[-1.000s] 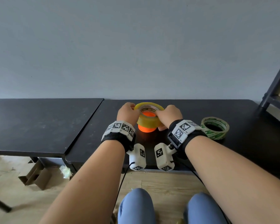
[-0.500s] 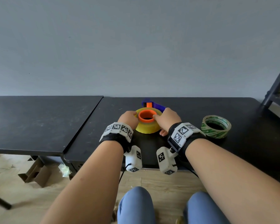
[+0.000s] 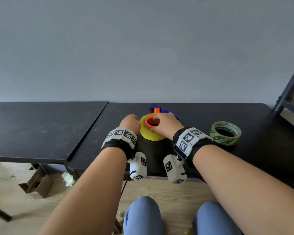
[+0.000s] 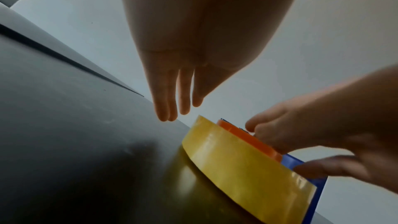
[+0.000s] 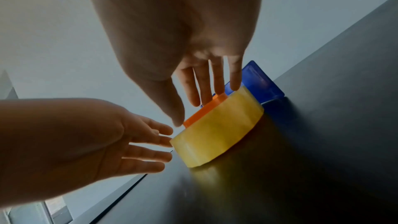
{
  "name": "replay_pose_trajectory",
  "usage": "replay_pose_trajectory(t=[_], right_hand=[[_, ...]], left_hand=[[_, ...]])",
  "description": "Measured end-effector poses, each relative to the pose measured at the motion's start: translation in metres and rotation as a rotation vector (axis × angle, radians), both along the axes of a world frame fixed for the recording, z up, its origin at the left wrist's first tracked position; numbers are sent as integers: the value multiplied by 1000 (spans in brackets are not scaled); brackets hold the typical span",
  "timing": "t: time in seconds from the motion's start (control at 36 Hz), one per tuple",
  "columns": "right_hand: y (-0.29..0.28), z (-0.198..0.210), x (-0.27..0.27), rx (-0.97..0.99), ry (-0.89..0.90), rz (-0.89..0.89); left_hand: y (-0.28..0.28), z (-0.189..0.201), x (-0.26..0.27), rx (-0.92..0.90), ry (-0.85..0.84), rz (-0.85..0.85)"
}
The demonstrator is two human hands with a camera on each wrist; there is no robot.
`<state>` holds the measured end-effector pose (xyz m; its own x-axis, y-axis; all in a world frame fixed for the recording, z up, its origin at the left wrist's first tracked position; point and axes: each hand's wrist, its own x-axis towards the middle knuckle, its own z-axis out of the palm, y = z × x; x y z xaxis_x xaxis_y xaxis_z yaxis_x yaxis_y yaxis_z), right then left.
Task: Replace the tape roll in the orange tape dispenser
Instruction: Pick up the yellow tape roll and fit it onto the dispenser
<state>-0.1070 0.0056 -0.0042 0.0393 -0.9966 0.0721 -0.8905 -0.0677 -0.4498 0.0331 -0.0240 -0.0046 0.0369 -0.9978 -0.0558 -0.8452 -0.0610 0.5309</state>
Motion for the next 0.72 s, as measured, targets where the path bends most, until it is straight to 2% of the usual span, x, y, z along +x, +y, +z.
replay_pose_trajectory(t=[0.08, 0.17, 0.28, 0.39, 0.61, 0.72], right_hand=[[1, -5, 4, 53, 87, 7], [3, -7, 6, 26, 159, 32], [6, -5, 6, 37, 135, 25], [8, -6, -2, 63, 14, -36], [12, 13, -17, 52, -390, -107], [18, 23, -29, 19, -514, -107]], left_hand=[[6, 3, 3, 19, -14, -34], [10, 2, 3, 42, 12, -47], [14, 0, 0, 30, 90, -15], [14, 0, -1, 30, 194, 4], [2, -3, -19, -8, 368, 20], [5, 6, -32, 25, 524, -20]])
